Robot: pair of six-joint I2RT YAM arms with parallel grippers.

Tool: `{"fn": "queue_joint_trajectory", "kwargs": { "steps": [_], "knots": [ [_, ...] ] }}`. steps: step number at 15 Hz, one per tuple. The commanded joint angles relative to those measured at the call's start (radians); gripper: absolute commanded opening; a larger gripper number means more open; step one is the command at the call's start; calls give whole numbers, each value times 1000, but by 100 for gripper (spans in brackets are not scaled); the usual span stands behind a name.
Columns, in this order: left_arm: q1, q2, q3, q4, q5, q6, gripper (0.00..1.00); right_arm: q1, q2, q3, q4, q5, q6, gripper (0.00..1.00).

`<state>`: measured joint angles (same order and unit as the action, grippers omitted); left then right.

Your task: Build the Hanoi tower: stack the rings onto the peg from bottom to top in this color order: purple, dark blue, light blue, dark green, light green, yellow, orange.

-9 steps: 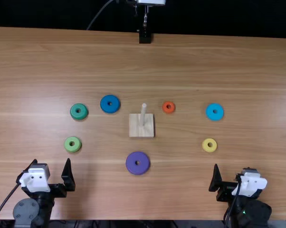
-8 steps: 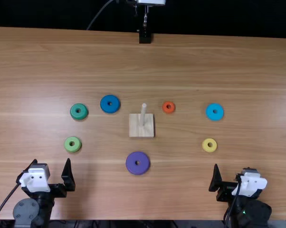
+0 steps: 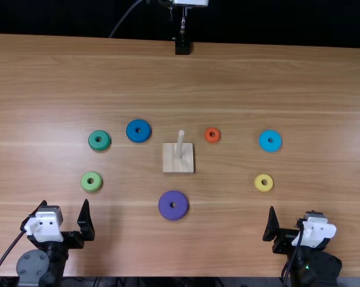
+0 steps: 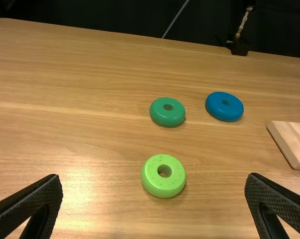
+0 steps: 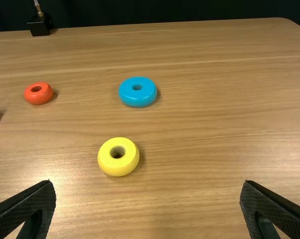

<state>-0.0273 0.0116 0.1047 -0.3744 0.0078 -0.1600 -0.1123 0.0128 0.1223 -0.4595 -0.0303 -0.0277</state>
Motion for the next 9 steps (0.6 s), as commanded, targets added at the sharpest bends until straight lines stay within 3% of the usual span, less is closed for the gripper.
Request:
{"fn": "queue_joint_trajectory", "kwargs": {
  "steps": [1, 9],
  "knots": [
    [-11, -12, -105, -77, 11, 9, 100, -7, -13, -107, -57, -3, 0, 100],
    [-2, -12, -105, -78, 14, 7, 100, -7, -13, -107, -57, -3, 0, 100]
  ]
}}
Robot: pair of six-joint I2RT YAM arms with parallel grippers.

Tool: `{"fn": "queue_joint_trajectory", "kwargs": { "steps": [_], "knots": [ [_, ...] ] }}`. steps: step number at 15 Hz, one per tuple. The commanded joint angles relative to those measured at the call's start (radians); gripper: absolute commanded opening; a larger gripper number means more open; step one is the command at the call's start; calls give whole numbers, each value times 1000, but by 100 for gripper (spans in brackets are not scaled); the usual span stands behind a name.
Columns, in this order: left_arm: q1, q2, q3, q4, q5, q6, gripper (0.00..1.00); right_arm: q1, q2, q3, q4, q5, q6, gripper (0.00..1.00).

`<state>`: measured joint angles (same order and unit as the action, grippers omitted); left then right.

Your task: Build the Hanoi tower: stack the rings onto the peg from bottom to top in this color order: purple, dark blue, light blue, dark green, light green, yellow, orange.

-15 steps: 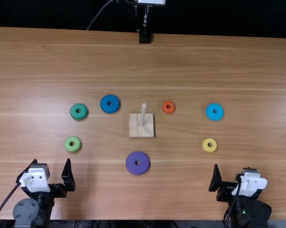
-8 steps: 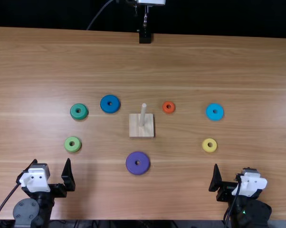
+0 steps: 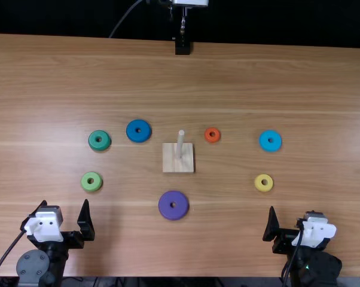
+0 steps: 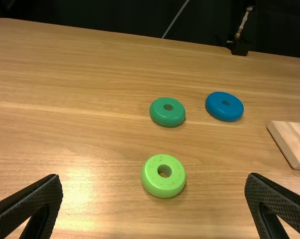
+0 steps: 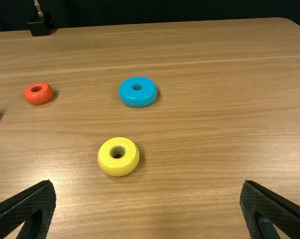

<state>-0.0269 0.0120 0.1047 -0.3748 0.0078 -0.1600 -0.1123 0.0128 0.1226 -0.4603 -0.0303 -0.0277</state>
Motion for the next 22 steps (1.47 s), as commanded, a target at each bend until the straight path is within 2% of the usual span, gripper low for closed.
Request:
{"fn": "queue_joint_trajectory", "kwargs": {
  "steps": [1, 6, 7, 12, 13, 14, 15, 16, 20, 21, 22],
  "knots": [
    [-2, -12, -105, -78, 14, 9, 100, -7, -13, -109, -56, -3, 0, 100],
    [1, -12, -105, -78, 20, 13, 100, -7, -13, -107, -56, -3, 0, 100],
    [2, -12, -105, -80, 5, 26, 100, -7, -13, -107, -56, -3, 0, 100],
    [-7, -12, -105, -58, 0, 29, 100, -7, -13, -109, -56, -3, 0, 100],
    [-15, -12, -77, -47, -30, 29, 100, -7, -13, -107, -56, -3, 0, 100],
    [-19, -12, -26, -41, -81, 29, 100, -7, -13, -107, -56, -3, 0, 100],
    [-19, -12, 16, -41, -116, 26, 100, -7, -13, -107, -56, -3, 0, 100],
    [-18, -4, 75, -41, -122, 26, 100, -7, -13, -107, -56, -3, 0, 100],
    [-11, 194, 297, -54, -113, 35, 100, -7, -13, -109, -56, -3, 0, 100],
    [-13, 258, 348, -61, -102, 48, 100, -7, -13, -107, -56, -3, 0, 100],
    [-11, 313, 391, -63, -54, 55, 100, -7, -13, -107, -56, -3, 0, 100]
  ]
}}
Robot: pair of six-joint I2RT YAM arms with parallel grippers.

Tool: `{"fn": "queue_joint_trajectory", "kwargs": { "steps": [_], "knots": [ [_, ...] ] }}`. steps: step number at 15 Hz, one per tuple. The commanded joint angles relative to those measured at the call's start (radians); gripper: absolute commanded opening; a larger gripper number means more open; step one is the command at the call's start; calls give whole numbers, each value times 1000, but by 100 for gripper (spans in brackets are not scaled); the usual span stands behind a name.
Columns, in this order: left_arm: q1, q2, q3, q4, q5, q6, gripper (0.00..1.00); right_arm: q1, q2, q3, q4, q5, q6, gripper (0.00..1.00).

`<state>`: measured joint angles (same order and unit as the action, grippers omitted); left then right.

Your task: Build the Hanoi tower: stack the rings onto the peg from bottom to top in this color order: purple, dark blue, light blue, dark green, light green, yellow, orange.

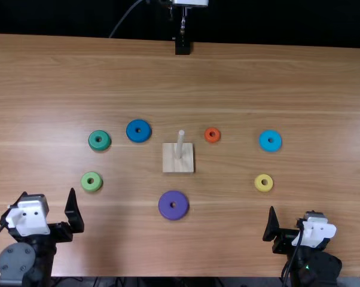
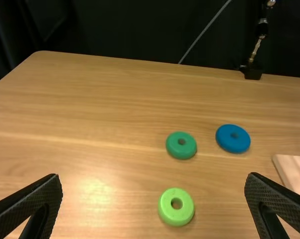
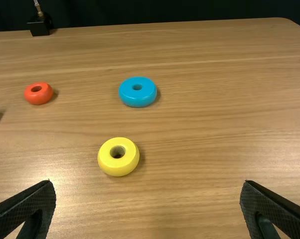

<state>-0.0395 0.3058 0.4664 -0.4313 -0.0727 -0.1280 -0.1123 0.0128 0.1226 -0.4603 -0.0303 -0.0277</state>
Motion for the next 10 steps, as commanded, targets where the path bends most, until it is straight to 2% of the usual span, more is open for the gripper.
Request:
{"fn": "queue_joint_trajectory", "kwargs": {
  "steps": [1, 2, 3, 4, 8, 9, 10],
  "knots": [
    [4, 72, 74, -5, 124, 23, 100, -7, -13, -107, -56, -3, 0, 100],
    [6, 130, 132, -5, 237, 21, 100, -7, -13, -107, -56, -3, 0, 100],
    [13, 202, 210, -11, 314, 21, 100, -7, -13, -107, -56, -3, 0, 100],
    [15, 277, 293, -44, 340, 21, 100, -7, -13, -107, -56, -3, 0, 100],
    [-19, 513, 554, -408, 323, 23, 100, -7, -13, -107, -56, -3, 0, 100],
    [-37, 570, 612, -504, 292, 25, 100, -7, -13, -107, -56, -3, 0, 100],
    [-62, 619, 663, -587, 244, 25, 100, -7, -13, -107, -56, -3, 0, 100]
  ]
}}
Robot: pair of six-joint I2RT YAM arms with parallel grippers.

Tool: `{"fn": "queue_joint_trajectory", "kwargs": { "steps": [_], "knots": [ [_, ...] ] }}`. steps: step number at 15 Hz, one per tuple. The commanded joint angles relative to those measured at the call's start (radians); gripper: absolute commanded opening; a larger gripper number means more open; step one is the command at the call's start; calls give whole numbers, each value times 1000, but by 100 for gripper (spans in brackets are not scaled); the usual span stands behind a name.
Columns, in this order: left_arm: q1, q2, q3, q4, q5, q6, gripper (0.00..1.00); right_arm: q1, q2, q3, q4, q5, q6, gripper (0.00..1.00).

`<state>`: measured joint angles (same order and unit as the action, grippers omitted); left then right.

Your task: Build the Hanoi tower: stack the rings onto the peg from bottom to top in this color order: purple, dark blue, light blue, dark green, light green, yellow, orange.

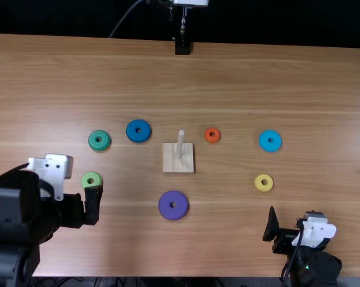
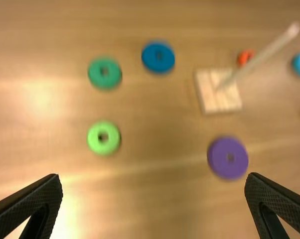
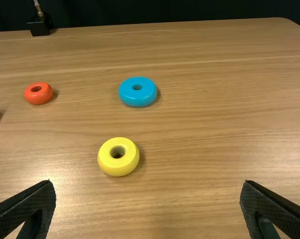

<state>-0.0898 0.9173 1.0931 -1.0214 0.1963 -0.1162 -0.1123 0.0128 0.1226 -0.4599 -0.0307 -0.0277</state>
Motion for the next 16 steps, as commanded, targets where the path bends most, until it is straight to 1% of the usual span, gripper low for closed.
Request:
{"fn": "queue_joint_trajectory", "kwargs": {
  "steps": [1, 2, 4, 6, 7, 8, 9, 11, 13, 15, 16],
  "knots": [
    [-37, 61, 71, -61, -75, 13, 100, -7, -13, -107, -57, -2, 0, 100],
    [-68, 115, 100, -111, -112, 13, 100, -7, -13, -107, -57, -2, 0, 100],
    [-157, 213, 154, -166, -150, 13, 100, -7, -13, -107, -57, -2, 0, 100],
    [-245, 293, 168, -164, -204, 15, 100, -7, -13, -107, -57, -2, 0, 100],
    [-283, 328, 168, -153, -224, 31, 100, -7, -13, -107, -57, -2, 0, 100],
    [-317, 368, 166, -153, -229, 54, 100, -7, -13, -109, -57, -2, 0, 100],
    [-353, 422, 166, -149, -229, 66, 100, -7, -13, -107, -57, -2, 0, 100],
    [-442, 532, 175, -147, -229, 66, 100, -7, -13, -107, -57, -2, 0, 100],
    [-495, 600, 206, -144, -231, 66, 100, -7, -13, -109, -57, -2, 0, 100],
    [-550, 664, 223, -133, -228, 63, 100, -7, -13, -107, -57, -2, 0, 100],
    [-564, 686, 225, -85, -228, 57, 100, -7, -13, -107, -57, -2, 0, 100]
  ]
}}
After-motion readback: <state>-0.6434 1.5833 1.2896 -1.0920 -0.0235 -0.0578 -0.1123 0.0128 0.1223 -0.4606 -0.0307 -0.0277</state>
